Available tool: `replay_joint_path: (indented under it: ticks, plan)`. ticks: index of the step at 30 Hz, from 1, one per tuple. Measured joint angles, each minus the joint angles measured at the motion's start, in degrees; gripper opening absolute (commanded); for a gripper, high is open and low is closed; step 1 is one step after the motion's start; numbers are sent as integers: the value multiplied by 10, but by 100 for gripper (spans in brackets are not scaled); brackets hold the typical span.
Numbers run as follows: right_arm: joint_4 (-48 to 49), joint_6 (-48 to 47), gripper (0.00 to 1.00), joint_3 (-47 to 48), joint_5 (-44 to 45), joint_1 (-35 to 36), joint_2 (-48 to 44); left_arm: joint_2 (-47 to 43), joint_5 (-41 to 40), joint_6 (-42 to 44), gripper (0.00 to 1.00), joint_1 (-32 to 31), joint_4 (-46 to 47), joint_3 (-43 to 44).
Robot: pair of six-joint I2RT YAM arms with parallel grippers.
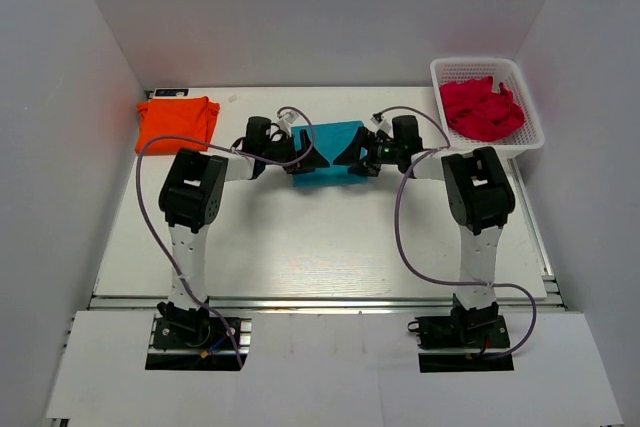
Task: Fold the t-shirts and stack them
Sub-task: Smooth out wrinkles on the folded tshirt
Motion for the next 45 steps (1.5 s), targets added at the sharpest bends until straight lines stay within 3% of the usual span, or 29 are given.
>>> replay_joint_path:
  ticks: [7,14,19,24,31,39,45]
  plan:
    - [44,17,90,-14,-11,-14,20,3,41,-8,100,17,47,-26]
    - [91,16,90,-50,-20,-24,10,-14,17,70,100,15,-42,-5]
    - [44,-23,90,-46,-27,-37,-4,-24,-34,136,100,16,-148,44]
    - [-26,-84,90,-16,-31,-38,-29,-65,-88,164,100,19,-187,49]
    - [-66,-144,90,-28,17,-38,-169,-109,-159,140,100,24,-203,50]
    - [-85,-162,90,-82,110,-40,-277,-31,-213,115,100,25,-265,124]
    - [-108,-169,90,-106,150,-42,-287,50,-247,123,81,18,-318,226]
